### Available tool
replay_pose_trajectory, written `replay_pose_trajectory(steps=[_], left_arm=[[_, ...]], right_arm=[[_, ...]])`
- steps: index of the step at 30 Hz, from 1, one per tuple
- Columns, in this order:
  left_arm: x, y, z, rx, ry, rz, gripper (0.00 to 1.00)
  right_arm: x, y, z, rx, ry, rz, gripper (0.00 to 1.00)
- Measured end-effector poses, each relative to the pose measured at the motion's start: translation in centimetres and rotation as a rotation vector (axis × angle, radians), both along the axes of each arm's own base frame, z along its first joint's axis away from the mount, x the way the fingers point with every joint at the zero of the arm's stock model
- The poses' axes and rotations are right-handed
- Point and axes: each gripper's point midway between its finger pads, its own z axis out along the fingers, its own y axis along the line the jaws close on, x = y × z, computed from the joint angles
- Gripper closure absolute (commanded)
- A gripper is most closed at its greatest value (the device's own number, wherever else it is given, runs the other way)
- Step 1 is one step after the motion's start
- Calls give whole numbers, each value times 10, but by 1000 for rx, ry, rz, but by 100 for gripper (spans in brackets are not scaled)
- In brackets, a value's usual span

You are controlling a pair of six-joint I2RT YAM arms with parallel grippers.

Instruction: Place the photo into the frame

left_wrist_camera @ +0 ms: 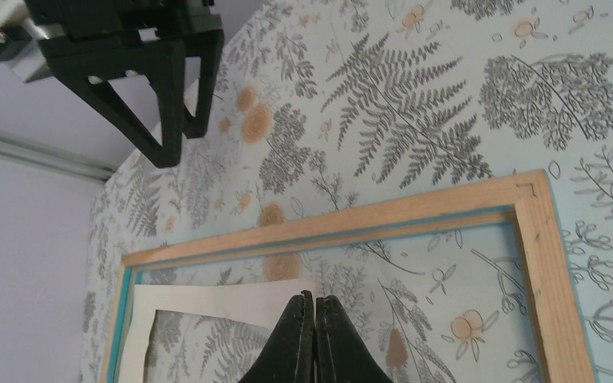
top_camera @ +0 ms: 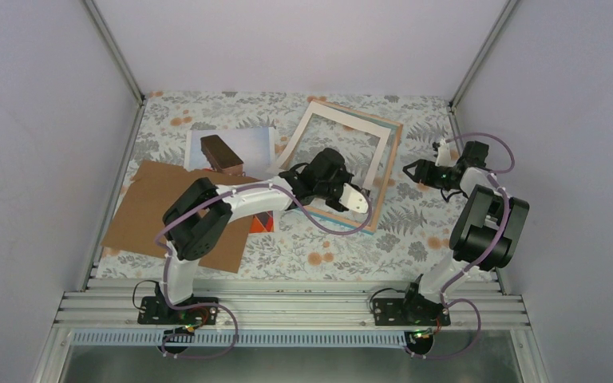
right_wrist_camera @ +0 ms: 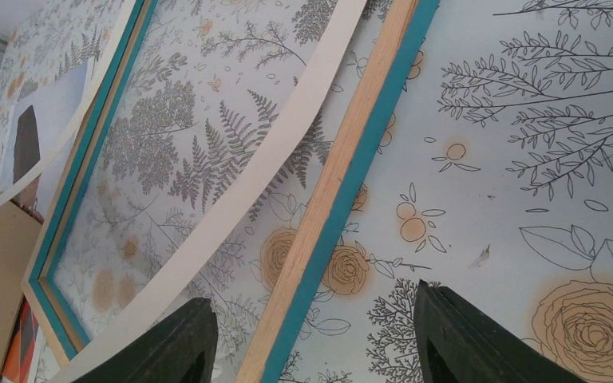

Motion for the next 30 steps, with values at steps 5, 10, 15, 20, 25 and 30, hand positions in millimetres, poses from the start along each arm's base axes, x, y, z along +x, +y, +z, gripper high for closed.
replay_pose_trajectory(steps=[5,10,15,20,25,30], left_arm=[[-1,-9,15,-46,18,-11,98],[-4,-18,22,-75,47,-17,98],[1,-24,1,-56,77,1,98],[5,-25,-17,-33,83,15,93],[9,-24,-19,-28,65,28,49],[8,-22,-22,-15,81,30,24]], right_arm=[[0,0,0,0,0,0,39],[0,0,0,0,1,0,39],[0,0,0,0,1,0,38],[0,0,0,0,2,0,38],[-1,0,0,1,4,0,38],[-1,0,-1,-1,9,-1,36]])
